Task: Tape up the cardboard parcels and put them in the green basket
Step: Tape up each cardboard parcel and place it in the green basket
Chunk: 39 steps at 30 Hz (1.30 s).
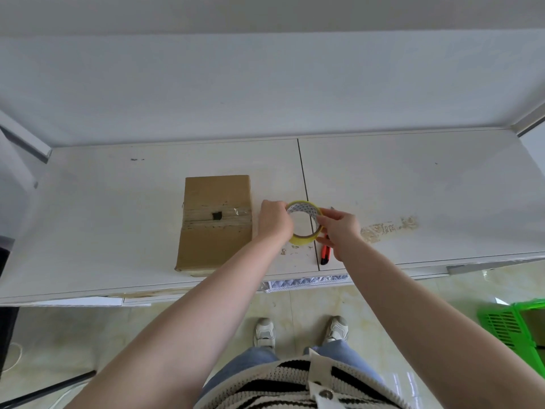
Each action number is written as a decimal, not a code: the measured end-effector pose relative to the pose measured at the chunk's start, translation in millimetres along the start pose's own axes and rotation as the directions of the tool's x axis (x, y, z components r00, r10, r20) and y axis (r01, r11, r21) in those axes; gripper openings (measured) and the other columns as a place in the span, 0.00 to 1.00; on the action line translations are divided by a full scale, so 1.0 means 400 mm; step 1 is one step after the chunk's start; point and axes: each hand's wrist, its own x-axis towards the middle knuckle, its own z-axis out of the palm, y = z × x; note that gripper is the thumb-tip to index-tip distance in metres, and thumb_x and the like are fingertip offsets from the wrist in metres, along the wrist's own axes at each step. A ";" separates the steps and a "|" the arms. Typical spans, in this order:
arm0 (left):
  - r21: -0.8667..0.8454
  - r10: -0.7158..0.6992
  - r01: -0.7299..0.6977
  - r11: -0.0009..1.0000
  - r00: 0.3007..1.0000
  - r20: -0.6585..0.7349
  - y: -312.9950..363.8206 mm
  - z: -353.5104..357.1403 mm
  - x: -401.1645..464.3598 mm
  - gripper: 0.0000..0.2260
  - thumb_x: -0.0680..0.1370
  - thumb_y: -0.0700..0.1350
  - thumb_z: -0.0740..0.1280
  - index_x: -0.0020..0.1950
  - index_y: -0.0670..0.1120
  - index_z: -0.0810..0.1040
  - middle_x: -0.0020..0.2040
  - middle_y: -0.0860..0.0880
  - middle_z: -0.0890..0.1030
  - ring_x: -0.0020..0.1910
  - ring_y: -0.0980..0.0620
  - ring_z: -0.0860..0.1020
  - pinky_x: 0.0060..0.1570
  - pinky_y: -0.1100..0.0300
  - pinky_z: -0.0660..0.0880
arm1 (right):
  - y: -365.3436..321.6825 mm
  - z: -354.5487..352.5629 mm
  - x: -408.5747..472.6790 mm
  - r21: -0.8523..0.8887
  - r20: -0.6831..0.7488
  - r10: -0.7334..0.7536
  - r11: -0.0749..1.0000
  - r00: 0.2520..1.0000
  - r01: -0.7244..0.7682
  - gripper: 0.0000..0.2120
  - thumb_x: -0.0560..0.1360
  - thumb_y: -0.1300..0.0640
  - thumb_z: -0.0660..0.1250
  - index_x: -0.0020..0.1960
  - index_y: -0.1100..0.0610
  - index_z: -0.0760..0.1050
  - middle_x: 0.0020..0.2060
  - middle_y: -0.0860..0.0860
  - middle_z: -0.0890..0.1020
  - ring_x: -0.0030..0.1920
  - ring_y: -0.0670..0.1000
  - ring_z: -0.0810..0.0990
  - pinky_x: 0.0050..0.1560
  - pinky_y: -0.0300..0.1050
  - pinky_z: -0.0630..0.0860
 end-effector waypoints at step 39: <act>0.473 0.038 0.111 0.874 0.955 -0.294 -0.223 -0.135 -0.024 0.44 0.77 0.69 0.45 0.78 0.37 0.38 0.78 0.32 0.40 0.77 0.34 0.41 0.75 0.38 0.43 | -0.015 0.315 -0.234 -0.275 0.224 -0.180 0.931 0.958 0.239 0.19 0.79 0.59 0.56 0.69 0.52 0.67 0.56 0.49 0.79 0.55 0.52 0.75 0.50 0.42 0.68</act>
